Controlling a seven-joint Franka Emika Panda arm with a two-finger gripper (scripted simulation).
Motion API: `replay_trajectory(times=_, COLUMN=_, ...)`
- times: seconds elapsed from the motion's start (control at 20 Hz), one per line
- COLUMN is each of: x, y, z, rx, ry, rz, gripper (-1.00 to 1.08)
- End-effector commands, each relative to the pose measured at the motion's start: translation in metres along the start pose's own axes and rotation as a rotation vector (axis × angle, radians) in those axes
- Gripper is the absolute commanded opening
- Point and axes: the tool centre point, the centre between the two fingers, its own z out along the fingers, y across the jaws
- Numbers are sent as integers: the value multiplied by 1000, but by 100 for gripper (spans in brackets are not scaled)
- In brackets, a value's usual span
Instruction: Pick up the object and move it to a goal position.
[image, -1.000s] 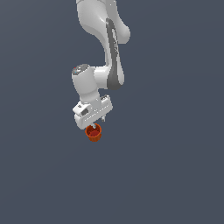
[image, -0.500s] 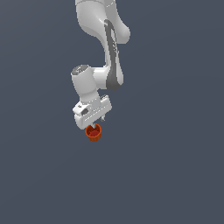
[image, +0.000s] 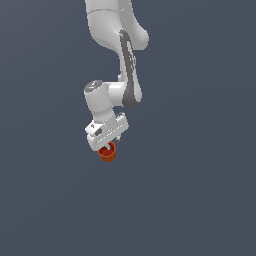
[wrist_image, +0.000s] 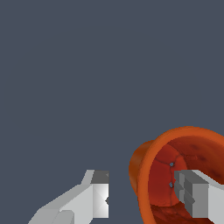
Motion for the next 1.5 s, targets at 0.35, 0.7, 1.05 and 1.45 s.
replay_trajectory(times=0.35, x=0, y=0, z=7, rx=-1, ry=0, rz=-1, gripper=-100)
replay_trajectory(times=0.7, x=0, y=0, z=6, rx=-2, ry=0, rz=0, gripper=-100)
replay_trajectory(times=1.05, x=13, y=5, z=-7, rx=-2, ry=0, rz=0, gripper=-100)
replay_trajectory(times=1.45, x=52, y=20, z=-45, rx=-2, ry=0, rz=0, gripper=-100)
